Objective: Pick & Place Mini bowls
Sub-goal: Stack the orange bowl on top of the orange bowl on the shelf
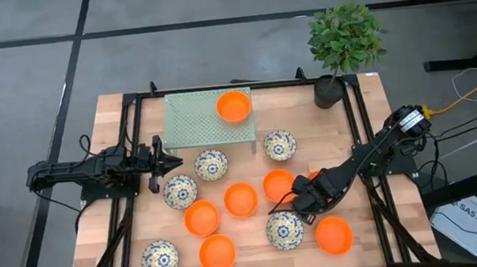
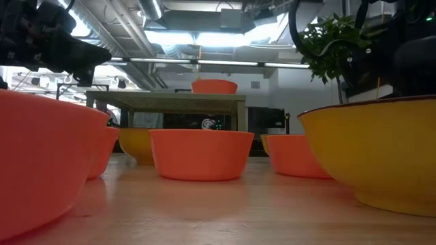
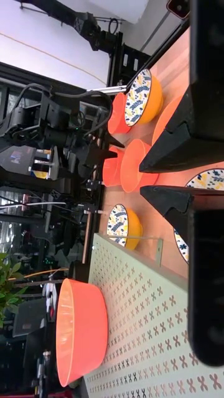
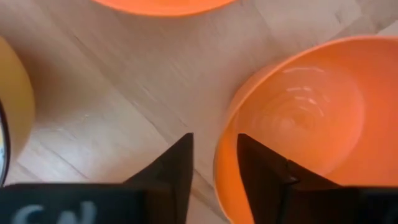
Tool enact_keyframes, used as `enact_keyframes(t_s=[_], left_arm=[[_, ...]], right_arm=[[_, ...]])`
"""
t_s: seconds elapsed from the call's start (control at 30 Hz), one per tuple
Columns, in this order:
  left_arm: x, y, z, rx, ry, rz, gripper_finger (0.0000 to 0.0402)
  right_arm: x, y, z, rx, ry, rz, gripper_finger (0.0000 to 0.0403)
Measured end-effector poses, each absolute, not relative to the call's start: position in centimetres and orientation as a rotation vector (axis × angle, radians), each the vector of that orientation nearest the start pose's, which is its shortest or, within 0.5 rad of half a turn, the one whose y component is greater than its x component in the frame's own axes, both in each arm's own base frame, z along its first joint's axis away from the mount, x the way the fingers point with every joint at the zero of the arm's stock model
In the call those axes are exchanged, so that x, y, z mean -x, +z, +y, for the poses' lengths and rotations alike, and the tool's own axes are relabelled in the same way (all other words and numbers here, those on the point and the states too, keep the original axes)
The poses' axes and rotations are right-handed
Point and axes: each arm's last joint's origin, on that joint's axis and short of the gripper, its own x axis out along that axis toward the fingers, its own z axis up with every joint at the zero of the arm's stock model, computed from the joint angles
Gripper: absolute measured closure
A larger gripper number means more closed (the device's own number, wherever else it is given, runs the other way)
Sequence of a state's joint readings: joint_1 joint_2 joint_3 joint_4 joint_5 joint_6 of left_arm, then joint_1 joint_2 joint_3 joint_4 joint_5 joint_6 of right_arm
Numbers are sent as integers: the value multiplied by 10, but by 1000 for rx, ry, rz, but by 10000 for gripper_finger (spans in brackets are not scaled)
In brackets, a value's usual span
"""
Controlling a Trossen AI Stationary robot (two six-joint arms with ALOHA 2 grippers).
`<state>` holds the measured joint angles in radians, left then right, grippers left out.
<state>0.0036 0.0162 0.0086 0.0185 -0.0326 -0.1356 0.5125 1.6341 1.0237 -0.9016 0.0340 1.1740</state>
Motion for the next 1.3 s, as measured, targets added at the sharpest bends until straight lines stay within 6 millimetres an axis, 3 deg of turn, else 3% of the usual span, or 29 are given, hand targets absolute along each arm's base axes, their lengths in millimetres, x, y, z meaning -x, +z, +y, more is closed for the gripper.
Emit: enact_keyframes(t_s=[0.3,1.0,1.3], left_arm=[[-98,167,1,136,36,-13,363],[-98,167,1,136,36,-13,363],[-98,167,1,136,36,-13,363]], right_arm=[[-241,180,136,-552,-478,1481,392],[-239,215,117,-637,-374,1418,398],[-253,254,103,-515,-351,1357,398]])
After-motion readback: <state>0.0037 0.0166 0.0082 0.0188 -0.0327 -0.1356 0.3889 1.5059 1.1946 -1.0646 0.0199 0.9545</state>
